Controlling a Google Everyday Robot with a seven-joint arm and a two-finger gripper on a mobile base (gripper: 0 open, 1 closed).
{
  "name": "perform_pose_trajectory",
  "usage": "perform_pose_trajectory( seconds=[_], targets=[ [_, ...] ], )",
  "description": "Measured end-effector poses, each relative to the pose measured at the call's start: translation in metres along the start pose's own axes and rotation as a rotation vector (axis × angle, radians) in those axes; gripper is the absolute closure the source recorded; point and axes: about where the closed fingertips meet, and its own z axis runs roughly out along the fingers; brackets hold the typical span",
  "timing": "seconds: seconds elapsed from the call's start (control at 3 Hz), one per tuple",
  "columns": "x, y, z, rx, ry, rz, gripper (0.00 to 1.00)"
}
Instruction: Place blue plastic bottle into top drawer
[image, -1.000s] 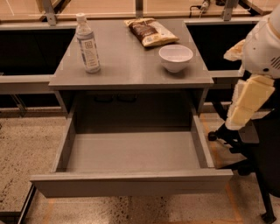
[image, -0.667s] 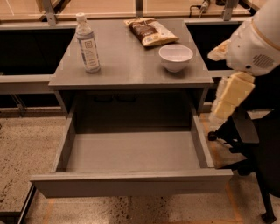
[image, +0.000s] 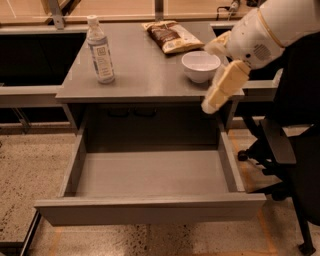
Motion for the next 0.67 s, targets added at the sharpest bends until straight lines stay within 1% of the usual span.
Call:
perform_pose_trajectory(
  seconds=[0.33, 0.67],
  targets=[
    [-0.0064, -0.0057, 0.0009, -0.006, -0.039, 0.006, 0.0],
    [-0.0004, -0.0029, 0.0013, 0.02, -0.047, 0.065, 0.0]
  ],
)
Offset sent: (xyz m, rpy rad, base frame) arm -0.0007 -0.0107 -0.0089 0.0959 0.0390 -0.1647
